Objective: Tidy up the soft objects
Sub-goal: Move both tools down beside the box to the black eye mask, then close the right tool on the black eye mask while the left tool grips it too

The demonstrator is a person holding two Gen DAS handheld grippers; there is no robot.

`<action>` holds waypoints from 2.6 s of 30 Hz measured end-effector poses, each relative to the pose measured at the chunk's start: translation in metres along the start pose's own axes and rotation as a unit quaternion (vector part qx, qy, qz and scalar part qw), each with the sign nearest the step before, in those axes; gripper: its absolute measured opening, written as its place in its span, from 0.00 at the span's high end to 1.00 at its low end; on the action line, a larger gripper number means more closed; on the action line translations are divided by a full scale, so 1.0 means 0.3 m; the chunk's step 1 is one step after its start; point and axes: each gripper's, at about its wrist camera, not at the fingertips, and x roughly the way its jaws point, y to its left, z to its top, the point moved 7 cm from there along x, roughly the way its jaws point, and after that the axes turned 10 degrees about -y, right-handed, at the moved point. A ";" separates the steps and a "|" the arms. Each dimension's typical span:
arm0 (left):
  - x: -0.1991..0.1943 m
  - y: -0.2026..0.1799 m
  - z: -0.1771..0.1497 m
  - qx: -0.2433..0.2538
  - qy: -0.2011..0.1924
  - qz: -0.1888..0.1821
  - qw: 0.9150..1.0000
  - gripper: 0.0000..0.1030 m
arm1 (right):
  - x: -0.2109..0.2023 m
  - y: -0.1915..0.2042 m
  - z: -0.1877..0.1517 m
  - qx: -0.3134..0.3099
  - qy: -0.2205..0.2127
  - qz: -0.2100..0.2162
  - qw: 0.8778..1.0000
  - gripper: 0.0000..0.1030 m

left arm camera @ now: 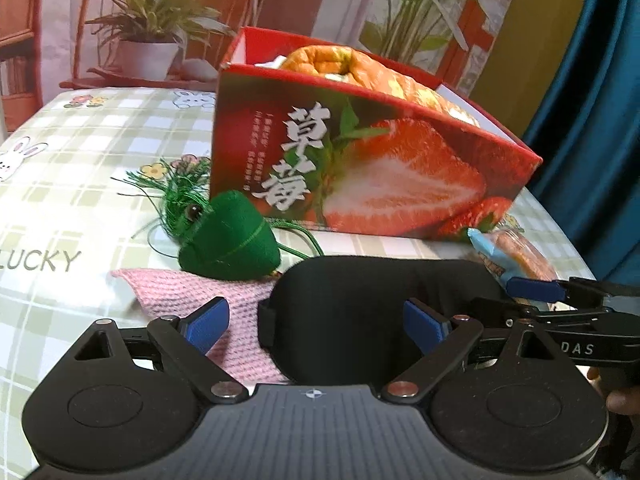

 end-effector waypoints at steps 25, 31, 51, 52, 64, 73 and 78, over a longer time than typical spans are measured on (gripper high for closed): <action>0.032 0.003 -0.060 -0.020 0.006 -0.029 0.999 0.23 | 0.005 -0.002 -0.028 0.030 0.011 0.023 0.999 0.32; 0.032 0.004 -0.060 -0.023 0.006 -0.028 0.999 0.23 | -0.006 0.012 -0.023 0.028 0.019 0.034 0.999 0.40; -0.006 -0.008 -0.064 -0.024 0.009 -0.023 0.999 0.32 | -0.061 0.034 -0.007 0.056 -0.020 0.074 0.996 0.51; -0.003 -0.009 -0.062 -0.024 0.010 -0.022 0.999 0.32 | -0.062 0.036 -0.008 0.056 -0.020 0.075 0.995 0.51; 0.025 0.001 -0.063 -0.021 0.014 -0.025 0.999 0.31 | -0.037 0.008 -0.030 0.073 -0.013 0.071 0.995 0.50; -0.017 -0.005 -0.022 -0.027 -0.013 -0.040 0.999 0.58 | -0.047 0.008 -0.016 0.073 -0.024 0.072 0.994 0.72; -0.077 -0.042 0.044 -0.005 -0.047 -0.061 0.997 0.79 | -0.078 0.022 0.033 0.062 -0.047 0.080 0.994 0.84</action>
